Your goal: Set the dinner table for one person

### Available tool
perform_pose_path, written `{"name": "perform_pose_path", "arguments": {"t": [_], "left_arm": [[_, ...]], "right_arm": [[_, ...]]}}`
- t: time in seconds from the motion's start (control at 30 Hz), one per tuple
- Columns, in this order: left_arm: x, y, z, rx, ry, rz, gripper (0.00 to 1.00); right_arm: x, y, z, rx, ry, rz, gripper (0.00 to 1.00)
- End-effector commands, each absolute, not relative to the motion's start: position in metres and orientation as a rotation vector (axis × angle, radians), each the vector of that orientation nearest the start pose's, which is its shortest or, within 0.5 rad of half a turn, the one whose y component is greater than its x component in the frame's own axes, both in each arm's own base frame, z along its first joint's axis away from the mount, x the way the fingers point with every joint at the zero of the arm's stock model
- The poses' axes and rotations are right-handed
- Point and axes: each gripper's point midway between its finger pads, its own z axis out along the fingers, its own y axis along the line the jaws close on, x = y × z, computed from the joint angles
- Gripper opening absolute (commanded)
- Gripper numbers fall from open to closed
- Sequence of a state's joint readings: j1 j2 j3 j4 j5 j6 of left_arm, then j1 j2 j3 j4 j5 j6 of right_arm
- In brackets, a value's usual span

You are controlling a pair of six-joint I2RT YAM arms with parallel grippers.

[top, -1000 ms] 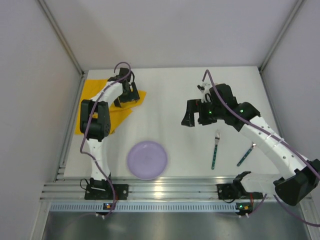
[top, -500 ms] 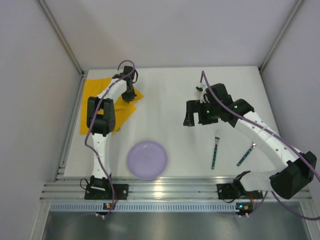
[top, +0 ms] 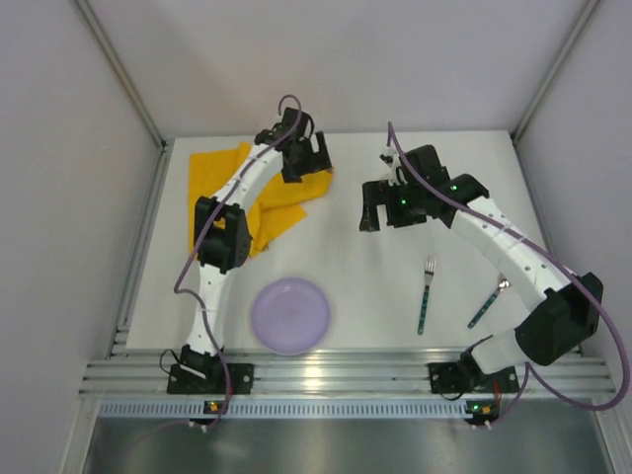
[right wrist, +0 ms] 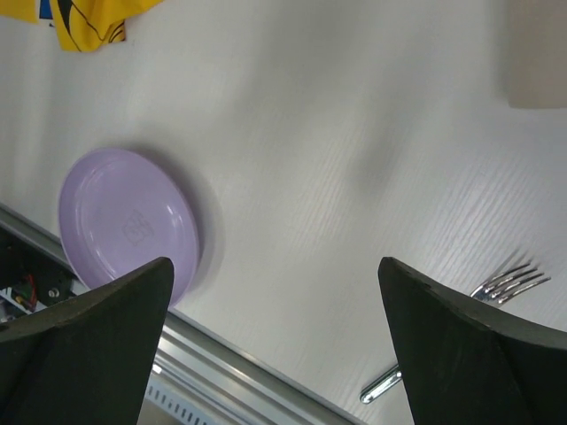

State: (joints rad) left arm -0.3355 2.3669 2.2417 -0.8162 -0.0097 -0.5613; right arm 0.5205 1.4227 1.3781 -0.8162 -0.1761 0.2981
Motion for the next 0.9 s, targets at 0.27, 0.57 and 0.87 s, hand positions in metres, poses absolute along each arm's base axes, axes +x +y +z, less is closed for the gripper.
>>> {"name": "perform_pose_path", "arguments": {"t": [0.27, 0.57, 0.87], "left_arm": [[0.479, -0.285, 0.222, -0.194, 2.42, -0.771, 0.99], [0.44, -0.268, 0.168, -0.13, 2.57, -0.725, 0.99], [0.432, -0.264, 0.133, -0.092, 2.657, -0.697, 0.99]], "right_arm": [[0.382, 0.204, 0.193, -0.243, 2.487, 0.47, 1.0], [0.493, 0.184, 0.18, -0.053, 2.56, 0.221, 1.0], [0.488, 0.213, 0.12, -0.083, 2.695, 0.256, 1.0]]}}
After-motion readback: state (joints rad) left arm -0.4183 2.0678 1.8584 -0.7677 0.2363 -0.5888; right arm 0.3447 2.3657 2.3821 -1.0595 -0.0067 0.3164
